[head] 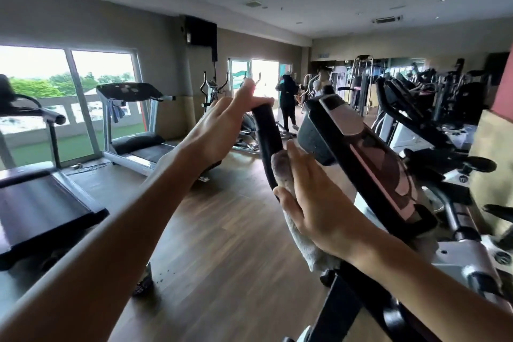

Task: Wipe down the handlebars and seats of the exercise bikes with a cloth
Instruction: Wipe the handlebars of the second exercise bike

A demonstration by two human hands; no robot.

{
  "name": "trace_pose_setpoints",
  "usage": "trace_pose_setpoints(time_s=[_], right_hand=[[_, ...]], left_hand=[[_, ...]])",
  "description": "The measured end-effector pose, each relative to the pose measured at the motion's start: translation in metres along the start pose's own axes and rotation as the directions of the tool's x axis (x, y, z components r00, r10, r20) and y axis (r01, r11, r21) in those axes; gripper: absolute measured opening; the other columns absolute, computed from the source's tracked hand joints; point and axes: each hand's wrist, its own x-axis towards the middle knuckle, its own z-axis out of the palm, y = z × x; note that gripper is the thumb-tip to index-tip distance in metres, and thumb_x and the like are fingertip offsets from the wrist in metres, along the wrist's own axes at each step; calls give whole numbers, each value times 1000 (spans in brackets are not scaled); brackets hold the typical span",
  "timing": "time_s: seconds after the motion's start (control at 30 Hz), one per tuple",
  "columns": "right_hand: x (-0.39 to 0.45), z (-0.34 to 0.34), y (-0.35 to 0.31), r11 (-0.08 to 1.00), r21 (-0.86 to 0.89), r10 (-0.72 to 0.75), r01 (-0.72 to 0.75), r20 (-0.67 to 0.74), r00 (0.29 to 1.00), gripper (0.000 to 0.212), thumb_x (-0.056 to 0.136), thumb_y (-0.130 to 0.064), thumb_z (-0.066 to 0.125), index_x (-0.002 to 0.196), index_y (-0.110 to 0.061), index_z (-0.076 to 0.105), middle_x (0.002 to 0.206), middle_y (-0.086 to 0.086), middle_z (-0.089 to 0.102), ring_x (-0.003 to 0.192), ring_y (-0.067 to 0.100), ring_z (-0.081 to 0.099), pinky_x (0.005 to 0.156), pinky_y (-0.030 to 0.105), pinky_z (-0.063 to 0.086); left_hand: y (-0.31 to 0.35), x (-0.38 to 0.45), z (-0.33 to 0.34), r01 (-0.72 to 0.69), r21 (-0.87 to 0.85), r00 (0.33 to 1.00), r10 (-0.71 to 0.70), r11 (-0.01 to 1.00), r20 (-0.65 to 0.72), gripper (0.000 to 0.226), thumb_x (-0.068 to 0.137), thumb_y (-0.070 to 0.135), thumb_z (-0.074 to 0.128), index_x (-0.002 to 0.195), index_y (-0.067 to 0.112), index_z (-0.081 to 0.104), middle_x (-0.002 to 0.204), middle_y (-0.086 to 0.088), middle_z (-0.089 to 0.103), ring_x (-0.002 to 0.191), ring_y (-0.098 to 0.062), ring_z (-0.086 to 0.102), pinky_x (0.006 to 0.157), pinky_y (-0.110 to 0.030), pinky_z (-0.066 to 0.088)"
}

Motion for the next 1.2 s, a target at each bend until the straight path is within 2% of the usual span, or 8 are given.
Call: trace_pose_setpoints(time_s=[0.2, 0.3, 0.5, 0.6, 0.77, 0.83, 1.03, 1.2], right_hand=[[47, 10, -7, 1000, -3, -13, 13, -213, 977, 75, 107, -42, 36, 161, -3, 3, 169, 20, 4, 156, 34, 13, 126, 42, 20], [74, 7, -6, 993, 103, -22, 52, -276, 961, 75, 107, -39, 37, 162, -2, 2, 170, 17, -3, 158, 32, 5, 125, 50, 24], [15, 13, 10, 973, 167, -148, 157, -67, 987, 76, 104, -23, 47, 162, -6, 2, 171, 12, -9, 158, 19, -7, 128, 44, 15], [10, 13, 12, 977, 120, -168, 174, -55, 984, 76, 104, -25, 49, 162, -3, 4, 170, 15, -8, 158, 23, -7, 128, 44, 13], [67, 9, -8, 994, 57, -73, 92, -265, 961, 76, 107, -30, 46, 160, 4, 3, 167, 27, -8, 157, 37, -10, 128, 50, 8], [76, 8, -9, 984, 135, -66, 114, -318, 946, 77, 107, -28, 47, 160, 5, 2, 167, 27, -5, 157, 36, -6, 128, 50, 10], [29, 17, -3, 978, 196, -39, 77, -192, 981, 83, 104, -23, 54, 160, 1, -3, 168, 24, -1, 158, 32, 0, 128, 39, 7], [18, 15, -1, 991, 115, -46, 64, -158, 986, 83, 104, -30, 51, 159, 2, -2, 163, 27, 15, 153, 36, 16, 126, 46, 18]], left_hand=[[9, -2, 7, 51, -5, 998, -51, 999, -46, 82, 88, 83, 13, 120, 38, 74, 132, 6, 69, 102, 2, 58, 115, -55, 37], [10, -2, 9, 69, -3, 995, -69, 998, -73, 82, 90, 82, 12, 119, 38, 75, 124, 11, 72, 114, -2, 63, 114, -52, 39], [15, -3, 9, 79, 69, 994, -74, 994, -78, 88, 88, 82, 10, 126, 34, 73, 138, 12, 65, 128, 0, 54, 117, -46, 34], [16, -2, 10, 87, 69, 993, -81, 994, -86, 87, 85, 84, 13, 124, 36, 73, 136, 14, 66, 127, 1, 55, 115, -46, 34], [24, -4, 15, 90, 57, 992, -84, 994, -95, 63, 99, 68, 13, 95, 58, 75, 109, 24, 74, 109, 8, 63, 104, -40, 40], [26, -5, 16, 89, 43, 990, -84, 995, -116, 65, 105, 59, 13, 90, 54, 76, 99, 28, 74, 102, 11, 64, 95, -31, 40], [19, -7, 17, 100, 53, 987, -93, 994, -134, 74, 94, 65, 14, 123, 32, 74, 124, 24, 60, 105, 30, 48, 110, -42, 38], [7, -1, 13, 41, 47, 991, -34, 998, -126, 68, 95, 68, 22, 118, 33, 76, 127, 10, 72, 117, 3, 61, 103, -39, 42]])
